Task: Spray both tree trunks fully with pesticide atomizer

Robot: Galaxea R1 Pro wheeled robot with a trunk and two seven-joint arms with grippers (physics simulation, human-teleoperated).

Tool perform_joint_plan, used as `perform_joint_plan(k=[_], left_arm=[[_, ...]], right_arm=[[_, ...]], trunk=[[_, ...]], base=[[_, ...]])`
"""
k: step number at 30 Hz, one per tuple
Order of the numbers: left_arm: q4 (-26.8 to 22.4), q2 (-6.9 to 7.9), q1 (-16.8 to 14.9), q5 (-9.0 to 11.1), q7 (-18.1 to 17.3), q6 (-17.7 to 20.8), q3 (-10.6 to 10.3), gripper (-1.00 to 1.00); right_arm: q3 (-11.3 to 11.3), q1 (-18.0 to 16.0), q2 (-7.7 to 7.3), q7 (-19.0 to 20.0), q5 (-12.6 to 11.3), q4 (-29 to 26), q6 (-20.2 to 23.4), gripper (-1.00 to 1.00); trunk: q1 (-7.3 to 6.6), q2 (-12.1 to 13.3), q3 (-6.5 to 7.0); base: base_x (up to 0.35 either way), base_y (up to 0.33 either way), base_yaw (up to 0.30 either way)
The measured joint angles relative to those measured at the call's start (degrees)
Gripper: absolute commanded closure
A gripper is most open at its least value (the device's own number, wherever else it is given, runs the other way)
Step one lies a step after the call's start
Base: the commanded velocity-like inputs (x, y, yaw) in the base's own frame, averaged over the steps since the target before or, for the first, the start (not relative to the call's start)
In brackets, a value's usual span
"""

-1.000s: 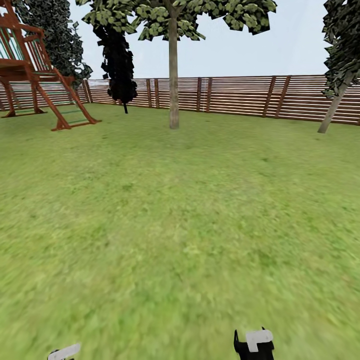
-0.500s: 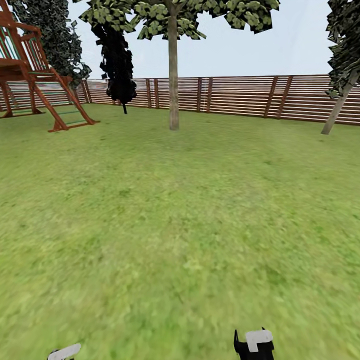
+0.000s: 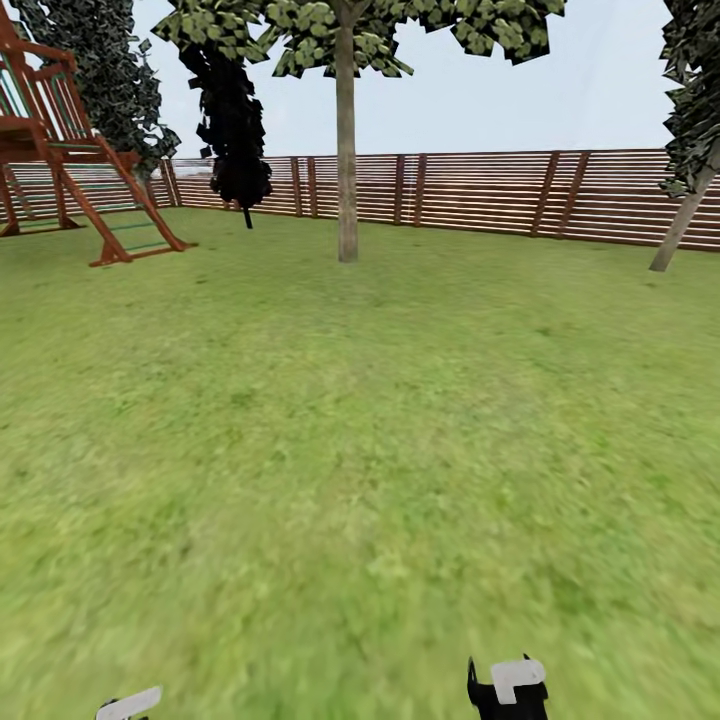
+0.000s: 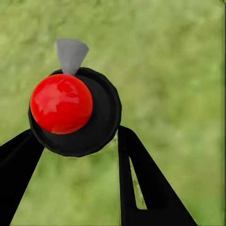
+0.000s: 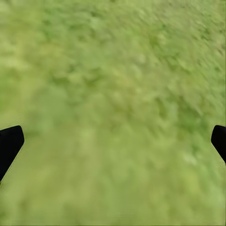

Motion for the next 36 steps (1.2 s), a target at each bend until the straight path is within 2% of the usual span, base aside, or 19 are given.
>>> perform_joint_plan(k=[36], left_arm=[[0.0, 0.00, 0.0, 0.0, 0.0, -0.1, 0.0, 1.00]], right_arm=[[0.0, 0.0, 0.00, 0.0, 0.0, 0.0, 0.0, -1.00]], trunk=[[0.00, 0.0, 0.00]], base=[[0.345, 0.000, 0.000]])
